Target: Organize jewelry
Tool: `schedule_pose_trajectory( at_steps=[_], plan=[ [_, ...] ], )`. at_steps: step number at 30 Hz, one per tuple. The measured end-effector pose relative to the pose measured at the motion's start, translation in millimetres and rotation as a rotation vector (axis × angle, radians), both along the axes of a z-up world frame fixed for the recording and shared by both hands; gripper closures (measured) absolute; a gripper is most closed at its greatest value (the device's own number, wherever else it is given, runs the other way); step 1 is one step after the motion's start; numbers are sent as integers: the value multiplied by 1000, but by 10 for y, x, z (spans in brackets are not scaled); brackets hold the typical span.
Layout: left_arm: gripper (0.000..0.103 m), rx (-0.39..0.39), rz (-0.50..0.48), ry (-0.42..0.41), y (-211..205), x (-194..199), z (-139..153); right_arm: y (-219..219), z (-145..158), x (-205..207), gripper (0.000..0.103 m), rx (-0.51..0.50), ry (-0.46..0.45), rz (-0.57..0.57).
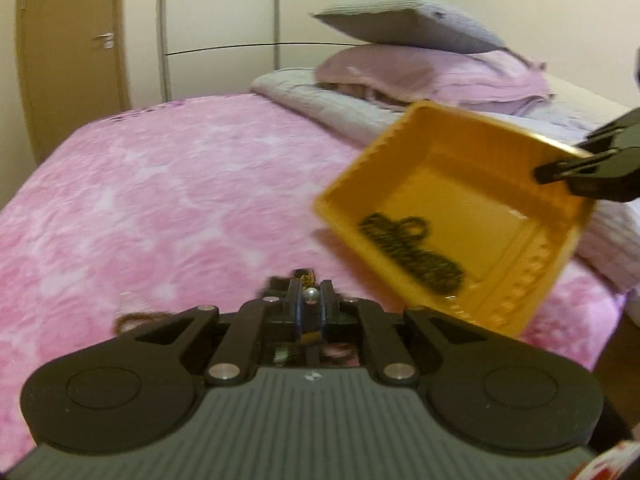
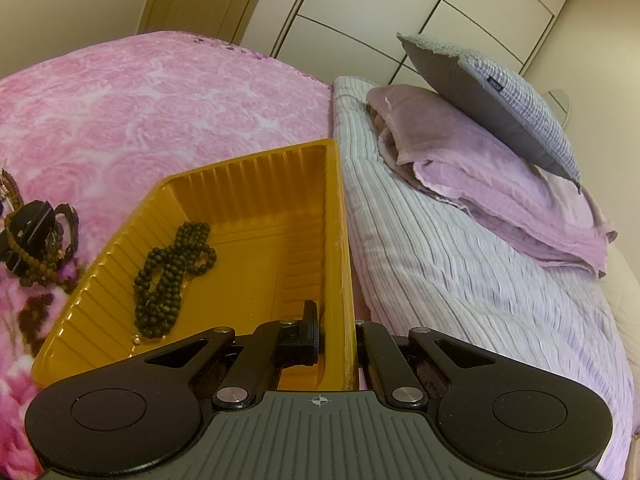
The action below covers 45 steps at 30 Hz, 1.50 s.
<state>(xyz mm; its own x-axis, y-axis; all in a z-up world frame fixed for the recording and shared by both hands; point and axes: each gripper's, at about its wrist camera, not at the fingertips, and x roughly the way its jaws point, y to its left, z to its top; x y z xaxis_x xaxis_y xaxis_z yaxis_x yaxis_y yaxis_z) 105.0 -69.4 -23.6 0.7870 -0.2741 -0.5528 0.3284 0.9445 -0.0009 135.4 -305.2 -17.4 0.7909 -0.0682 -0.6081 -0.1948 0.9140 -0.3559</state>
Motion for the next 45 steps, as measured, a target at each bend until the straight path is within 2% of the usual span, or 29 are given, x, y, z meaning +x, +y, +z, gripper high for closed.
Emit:
schedule_pose_trajectory(
  at_steps=[11,28,30,31,32,33,38,45],
  plan=[
    [96,-16,-159,7,-578,9,-22,4,3,5,100,1,-4,7],
    [96,-3,-233,39,-872,20,-132,14,10,-15,100,8,-5,8],
    [94,4,-239,54,-893,35,-149,13,11,-15,100,8,-5,8],
    [87,2,-241,64,-900,42,-158,13,11,-15,100,7,-5,8],
    [78,-4,-243,66,-894,39,-163,13,12,-15,100,8,-5,9],
    [77,-8,-243,61,-879,25,-163,12,11,-15,100,8,-5,9],
    [78,-15,-208,53,-759,-24,-160,12,10,-15,100,8,-6,9],
    [78,-21,-101,44,-381,-72,-140,12,12,-11,100,6,-5,9]
  ],
)
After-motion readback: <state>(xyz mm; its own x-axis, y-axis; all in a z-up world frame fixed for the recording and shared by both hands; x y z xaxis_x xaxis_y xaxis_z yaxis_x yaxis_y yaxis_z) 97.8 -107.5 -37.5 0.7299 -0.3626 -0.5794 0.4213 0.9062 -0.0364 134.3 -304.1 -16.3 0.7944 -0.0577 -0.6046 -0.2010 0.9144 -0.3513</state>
